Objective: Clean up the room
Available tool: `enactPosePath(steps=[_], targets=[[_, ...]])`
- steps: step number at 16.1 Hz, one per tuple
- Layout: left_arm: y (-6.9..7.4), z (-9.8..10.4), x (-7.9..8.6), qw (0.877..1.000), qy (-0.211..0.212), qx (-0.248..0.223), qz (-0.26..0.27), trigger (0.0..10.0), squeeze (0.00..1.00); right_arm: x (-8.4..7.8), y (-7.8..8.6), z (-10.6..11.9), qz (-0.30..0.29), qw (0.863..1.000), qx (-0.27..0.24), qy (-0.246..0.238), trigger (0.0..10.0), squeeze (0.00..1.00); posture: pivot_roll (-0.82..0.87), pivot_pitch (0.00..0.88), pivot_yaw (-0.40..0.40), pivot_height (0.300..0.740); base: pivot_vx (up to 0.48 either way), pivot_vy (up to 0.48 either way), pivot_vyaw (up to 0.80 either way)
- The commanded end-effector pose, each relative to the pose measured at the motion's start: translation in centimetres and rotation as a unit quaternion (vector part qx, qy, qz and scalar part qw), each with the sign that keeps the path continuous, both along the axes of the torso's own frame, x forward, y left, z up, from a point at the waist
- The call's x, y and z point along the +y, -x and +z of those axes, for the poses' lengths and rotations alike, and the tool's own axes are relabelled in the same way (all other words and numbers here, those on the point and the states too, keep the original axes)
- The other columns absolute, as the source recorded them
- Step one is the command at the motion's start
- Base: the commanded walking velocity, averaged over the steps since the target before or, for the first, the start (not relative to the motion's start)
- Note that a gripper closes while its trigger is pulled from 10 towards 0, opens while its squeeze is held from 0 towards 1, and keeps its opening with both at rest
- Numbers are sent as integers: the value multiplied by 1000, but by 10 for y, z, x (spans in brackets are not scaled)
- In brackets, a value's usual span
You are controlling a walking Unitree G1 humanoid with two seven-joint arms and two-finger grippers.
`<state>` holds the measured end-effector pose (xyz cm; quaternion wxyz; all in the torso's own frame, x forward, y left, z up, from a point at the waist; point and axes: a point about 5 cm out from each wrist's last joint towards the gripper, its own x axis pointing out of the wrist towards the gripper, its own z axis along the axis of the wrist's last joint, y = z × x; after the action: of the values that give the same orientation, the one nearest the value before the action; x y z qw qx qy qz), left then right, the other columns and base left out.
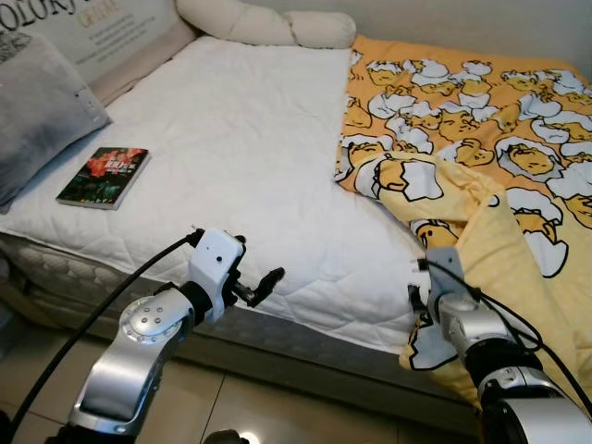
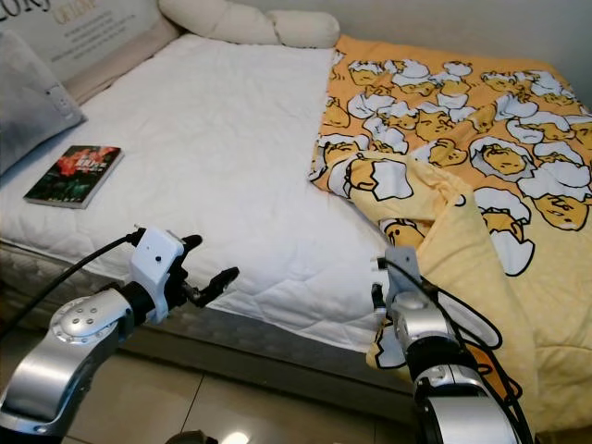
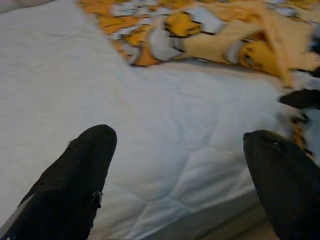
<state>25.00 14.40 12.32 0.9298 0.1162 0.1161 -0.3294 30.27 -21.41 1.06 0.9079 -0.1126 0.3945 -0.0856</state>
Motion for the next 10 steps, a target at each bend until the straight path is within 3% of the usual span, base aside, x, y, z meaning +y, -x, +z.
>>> enactPosePath(steps=[1, 2, 5, 7, 8, 9, 10], targets=[[3, 4, -6, 1000, 3, 1, -27, 10000, 859, -5, -6, 7, -5, 1000, -12, 9, 10000, 0, 65, 0, -27, 740, 0, 0, 0], [8, 7, -6, 999, -1, 4, -41, 10000, 816, -6, -7, 7, -5, 1000, -13, 12, 10000, 0, 81, 66, -26, 740, 0, 0, 0], [18, 20, -10, 998, 2, 9, -68, 10000, 776, -9, -12, 10, -13, 999, -29, 12, 10000, 0, 111, 156, -19, 740, 0, 0, 0], [21, 23, -12, 998, 4, 12, -69, 10000, 773, -9, -13, 11, -14, 999, -34, 2, 10000, 0, 123, 175, -18, 740, 0, 0, 0], [25, 23, -12, 997, -6, 19, -75, 10000, 769, -12, -12, 9, -32, 999, -31, -8, 8471, 0, 142, 203, -14, 740, 0, 0, 0], [25, 24, -12, 997, -8, 20, -76, 10000, 765, -14, -11, 9, -37, 999, -30, -11, 8196, 0, 144, 208, -13, 740, 0, 0, 0], [27, 26, -12, 997, -9, 23, -77, 10000, 757, -16, -9, 7, -49, 998, -29, -18, 4863, 0, 152, 238, -9, 740, 0, 0, 0]])
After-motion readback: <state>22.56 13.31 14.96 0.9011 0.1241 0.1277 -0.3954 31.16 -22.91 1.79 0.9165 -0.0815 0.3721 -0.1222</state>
